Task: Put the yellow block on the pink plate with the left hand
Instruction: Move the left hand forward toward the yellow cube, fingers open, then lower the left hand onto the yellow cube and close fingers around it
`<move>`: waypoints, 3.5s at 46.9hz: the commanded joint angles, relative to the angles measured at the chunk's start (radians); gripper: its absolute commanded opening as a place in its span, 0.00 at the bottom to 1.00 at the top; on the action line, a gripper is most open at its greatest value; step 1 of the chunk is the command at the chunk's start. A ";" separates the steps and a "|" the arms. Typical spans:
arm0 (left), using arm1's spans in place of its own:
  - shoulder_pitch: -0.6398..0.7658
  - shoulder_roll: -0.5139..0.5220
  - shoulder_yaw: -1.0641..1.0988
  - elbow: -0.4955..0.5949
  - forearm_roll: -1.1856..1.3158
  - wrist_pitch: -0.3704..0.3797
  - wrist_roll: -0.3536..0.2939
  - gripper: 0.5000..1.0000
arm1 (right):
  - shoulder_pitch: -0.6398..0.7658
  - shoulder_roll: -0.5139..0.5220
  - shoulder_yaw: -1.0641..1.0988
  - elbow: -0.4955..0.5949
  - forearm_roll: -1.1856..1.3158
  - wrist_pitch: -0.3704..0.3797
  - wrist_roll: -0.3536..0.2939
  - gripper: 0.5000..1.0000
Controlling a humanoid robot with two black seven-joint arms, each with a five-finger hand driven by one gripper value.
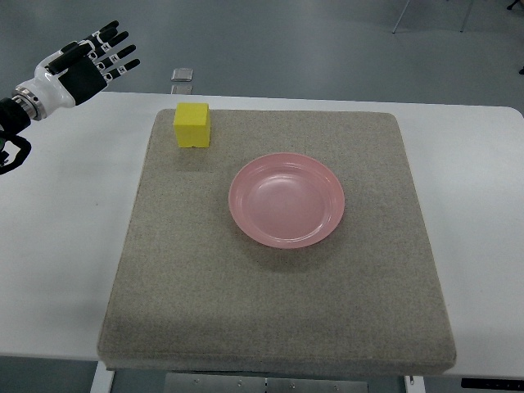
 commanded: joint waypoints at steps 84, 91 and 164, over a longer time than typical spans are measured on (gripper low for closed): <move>-0.195 0.000 0.016 0.005 1.330 0.057 -0.238 0.99 | 0.000 0.000 0.000 0.000 0.000 0.001 0.000 0.85; -0.208 0.000 0.042 -0.014 1.466 0.111 -0.239 0.99 | -0.001 0.000 0.000 0.000 0.000 -0.001 0.000 0.85; -0.245 -0.290 0.345 0.097 1.704 0.284 -0.236 0.57 | 0.000 0.000 0.000 -0.001 0.000 -0.001 0.000 0.85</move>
